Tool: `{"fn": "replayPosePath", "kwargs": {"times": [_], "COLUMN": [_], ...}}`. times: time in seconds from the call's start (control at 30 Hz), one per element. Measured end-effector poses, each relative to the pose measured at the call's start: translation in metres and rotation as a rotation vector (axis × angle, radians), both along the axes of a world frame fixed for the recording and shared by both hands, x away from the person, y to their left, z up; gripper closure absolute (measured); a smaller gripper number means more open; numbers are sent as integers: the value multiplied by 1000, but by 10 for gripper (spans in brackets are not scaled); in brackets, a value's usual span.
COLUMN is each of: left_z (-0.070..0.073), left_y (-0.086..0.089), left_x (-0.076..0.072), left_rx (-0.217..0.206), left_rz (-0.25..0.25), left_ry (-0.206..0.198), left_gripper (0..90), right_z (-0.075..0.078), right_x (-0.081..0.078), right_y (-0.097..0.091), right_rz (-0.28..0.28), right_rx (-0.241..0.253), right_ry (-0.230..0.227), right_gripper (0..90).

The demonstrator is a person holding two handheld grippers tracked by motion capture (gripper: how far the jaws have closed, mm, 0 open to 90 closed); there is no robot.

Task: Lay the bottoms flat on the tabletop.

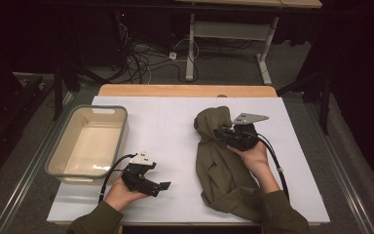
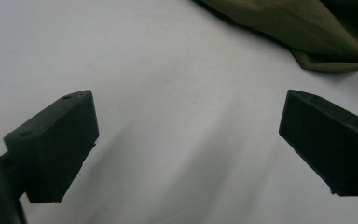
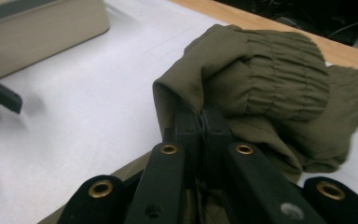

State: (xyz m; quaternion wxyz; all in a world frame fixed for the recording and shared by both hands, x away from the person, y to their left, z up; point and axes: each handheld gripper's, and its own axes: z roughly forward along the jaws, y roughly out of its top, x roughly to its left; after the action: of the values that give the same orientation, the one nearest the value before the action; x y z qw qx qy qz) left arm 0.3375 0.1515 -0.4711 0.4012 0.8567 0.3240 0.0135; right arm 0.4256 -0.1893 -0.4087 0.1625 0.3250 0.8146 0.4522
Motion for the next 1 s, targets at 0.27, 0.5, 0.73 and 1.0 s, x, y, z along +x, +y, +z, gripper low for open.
{"fn": "replayPosePath", "kwargs": {"times": [0.27, 0.5, 0.73, 1.0], "left_z": [0, 0, 0, 0], "left_y": [0, 0, 0, 0], "left_x": [0, 0, 0, -1], "left_rx": [2, 2, 3, 5], "left_rz": [-2, -6, -8, -9], "left_ry": [0, -2, -1, 0], "left_gripper": [47, 47, 47, 47], "right_z": [-7, -20, -33, -25], "right_x": [-7, -14, -18, -21], "right_y": [28, 48, 62, 57], "right_rz": [86, 178, 248, 268], "right_rx": [-60, -123, -189, -162], "right_ry": [13, 53, 105, 93], "right_gripper": [883, 883, 882, 714]}}
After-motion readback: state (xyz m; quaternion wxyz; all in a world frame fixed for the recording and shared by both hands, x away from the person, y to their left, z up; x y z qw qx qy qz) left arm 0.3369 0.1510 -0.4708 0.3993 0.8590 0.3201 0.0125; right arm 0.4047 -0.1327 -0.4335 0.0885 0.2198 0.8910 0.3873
